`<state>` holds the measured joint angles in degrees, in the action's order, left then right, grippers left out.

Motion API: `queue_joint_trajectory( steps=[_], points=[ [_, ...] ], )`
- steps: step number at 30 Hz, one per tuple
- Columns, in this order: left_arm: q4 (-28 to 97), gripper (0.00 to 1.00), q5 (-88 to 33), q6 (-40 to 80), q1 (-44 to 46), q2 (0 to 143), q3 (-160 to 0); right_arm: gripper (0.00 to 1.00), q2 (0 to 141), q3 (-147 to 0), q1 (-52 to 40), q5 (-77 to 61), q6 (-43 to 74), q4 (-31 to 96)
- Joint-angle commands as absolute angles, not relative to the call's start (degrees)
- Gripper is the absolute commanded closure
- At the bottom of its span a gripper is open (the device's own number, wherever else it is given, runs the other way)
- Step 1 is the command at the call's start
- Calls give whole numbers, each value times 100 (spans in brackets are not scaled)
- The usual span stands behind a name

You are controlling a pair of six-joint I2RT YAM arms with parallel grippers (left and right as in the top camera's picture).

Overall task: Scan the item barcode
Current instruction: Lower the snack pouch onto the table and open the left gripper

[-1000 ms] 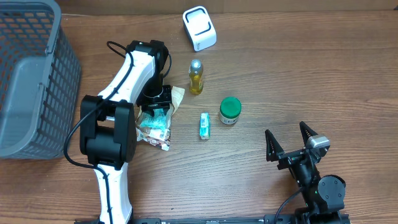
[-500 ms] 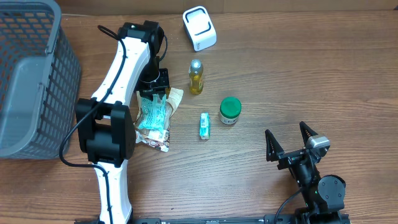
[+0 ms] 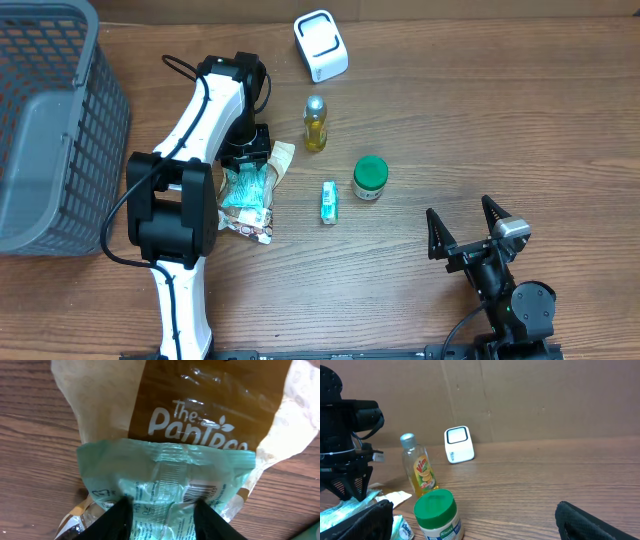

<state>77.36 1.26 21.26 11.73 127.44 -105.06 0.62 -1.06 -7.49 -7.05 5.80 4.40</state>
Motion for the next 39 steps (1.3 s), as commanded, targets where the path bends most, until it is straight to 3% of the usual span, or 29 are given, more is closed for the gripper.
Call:
queue_joint_trajectory(
  steps=[1,7,10,17,24,32,35,39],
  points=[
    [7940,56,204,2112,1149,12731,-10914,0,16,-45,-727,-652,600,421],
    [9225,53,141,2097,1149,12663,-12344,0,16,-45,-727,-652,600,421],
    [9686,58,139,2078,1149,12663,-12366,0,16,-45,-727,-652,600,421],
    [9655,64,16,1970,1155,12674,-11321,0,16,-45,-727,-652,600,421],
    [9194,62,-93,1968,1168,12674,-10460,0,16,-45,-727,-652,600,421],
    [8291,57,-89,1964,1164,12674,-9647,0,16,-45,-727,-652,600,421],
    [8215,46,-95,1944,1164,12674,-9487,0,16,-45,-727,-652,600,421],
    [8538,47,-132,1944,1157,12617,-9891,0,16,-45,-727,-652,600,421]
  ],
)
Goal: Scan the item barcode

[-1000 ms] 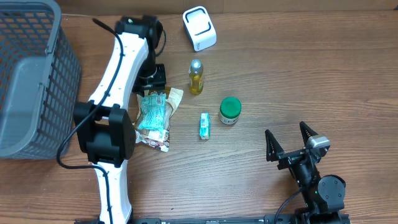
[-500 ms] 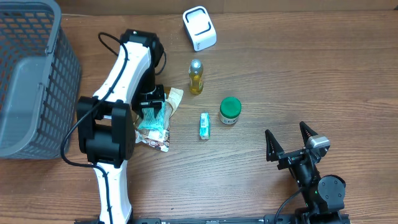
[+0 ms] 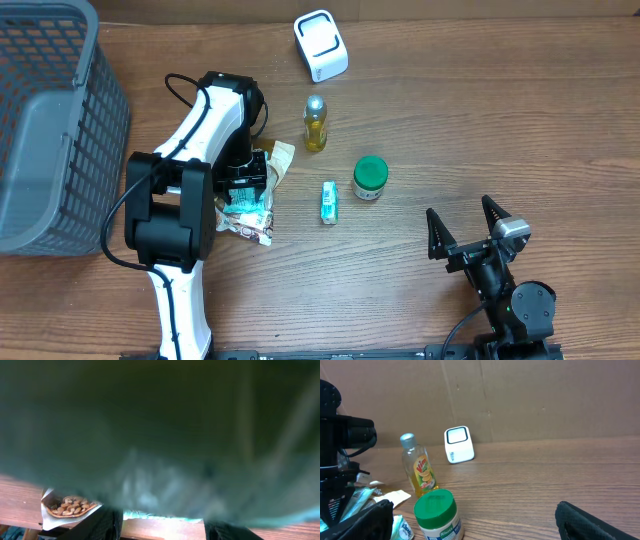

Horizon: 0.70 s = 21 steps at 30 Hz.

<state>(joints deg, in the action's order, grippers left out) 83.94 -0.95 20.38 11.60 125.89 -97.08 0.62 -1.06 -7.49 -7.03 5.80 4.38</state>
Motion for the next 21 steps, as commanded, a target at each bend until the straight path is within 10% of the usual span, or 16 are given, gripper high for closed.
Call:
queue_joint_trajectory(
  steps=[1,21],
  points=[
    [8608,46,-106,1944,1153,12582,-10062,0,16,-45,-727,-652,600,421],
    [7883,45,620,1562,740,10060,-11716,0,16,-45,-727,-650,600,421]
  ],
)
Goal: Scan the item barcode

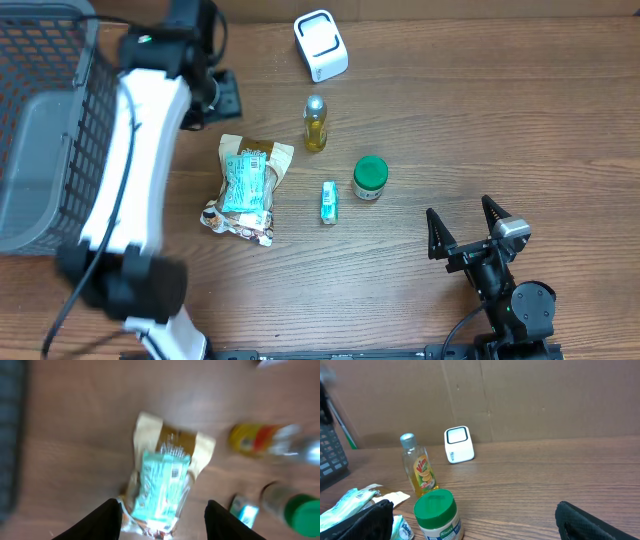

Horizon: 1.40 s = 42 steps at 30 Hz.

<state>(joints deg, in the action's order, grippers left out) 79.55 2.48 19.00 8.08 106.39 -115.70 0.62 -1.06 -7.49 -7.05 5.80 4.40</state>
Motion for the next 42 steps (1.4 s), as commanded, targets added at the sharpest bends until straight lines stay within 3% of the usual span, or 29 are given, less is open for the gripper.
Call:
queue_joint_trajectory(
  steps=[1,11,12,42],
  points=[
    [7865,44,628,1487,703,9968,-11716,0,16,-45,-727,-652,600,421],
    [7830,39,528,1256,-314,9828,-11705,0,16,-45,-727,-652,600,421],
    [7856,0,526,1304,-390,9835,-11705,0,16,-45,-727,-652,600,421],
    [7946,1,530,1304,-519,9841,-11705,0,16,-45,-727,-652,600,421]
  ],
)
